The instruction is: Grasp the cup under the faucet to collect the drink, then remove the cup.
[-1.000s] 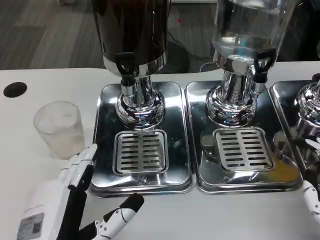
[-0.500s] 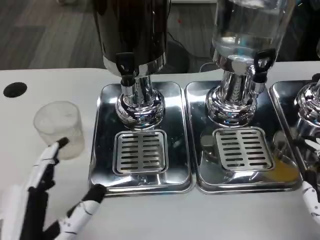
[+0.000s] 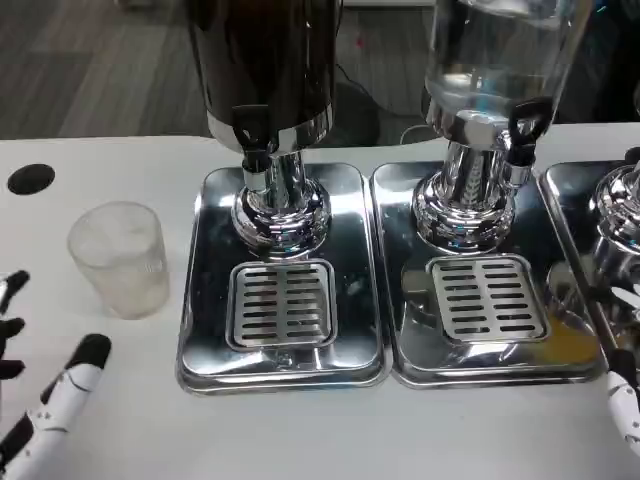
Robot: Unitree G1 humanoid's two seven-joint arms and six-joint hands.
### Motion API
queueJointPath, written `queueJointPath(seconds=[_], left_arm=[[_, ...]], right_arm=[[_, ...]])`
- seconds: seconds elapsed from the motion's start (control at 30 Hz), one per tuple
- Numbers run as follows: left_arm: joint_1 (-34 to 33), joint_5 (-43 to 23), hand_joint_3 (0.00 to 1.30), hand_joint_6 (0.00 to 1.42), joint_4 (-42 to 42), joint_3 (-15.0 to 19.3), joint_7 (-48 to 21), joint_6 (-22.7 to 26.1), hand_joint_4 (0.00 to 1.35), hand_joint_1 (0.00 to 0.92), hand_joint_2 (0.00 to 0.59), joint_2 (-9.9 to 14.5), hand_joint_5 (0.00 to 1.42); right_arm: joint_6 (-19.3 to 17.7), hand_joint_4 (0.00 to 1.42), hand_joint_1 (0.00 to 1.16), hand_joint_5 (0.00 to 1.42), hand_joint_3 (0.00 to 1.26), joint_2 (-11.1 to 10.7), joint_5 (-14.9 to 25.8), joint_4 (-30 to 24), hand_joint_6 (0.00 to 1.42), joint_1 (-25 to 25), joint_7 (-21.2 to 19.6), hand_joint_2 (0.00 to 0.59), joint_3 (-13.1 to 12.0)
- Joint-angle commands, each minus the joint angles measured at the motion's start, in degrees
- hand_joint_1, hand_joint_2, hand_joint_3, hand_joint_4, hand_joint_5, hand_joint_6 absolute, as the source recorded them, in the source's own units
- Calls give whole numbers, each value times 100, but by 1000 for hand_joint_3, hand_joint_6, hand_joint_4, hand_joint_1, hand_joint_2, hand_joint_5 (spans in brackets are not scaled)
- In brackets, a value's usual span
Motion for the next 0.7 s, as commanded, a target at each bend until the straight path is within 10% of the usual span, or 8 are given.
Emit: queueJointPath(seconds=[0.03, 0.7], left_arm=[[-369, -29, 130, 433, 211, 133, -119, 346, 79, 75, 72, 70, 215], [-1866, 349, 77, 375, 975, 129, -188, 1504, 21, 82, 38, 473, 145]], right_arm=[[-136, 131, 473, 107, 231, -36, 58, -3, 0, 95, 66, 586, -28], [-261, 141, 473, 118, 231, -13, 175, -268, 0, 238, 398, 586, -18]])
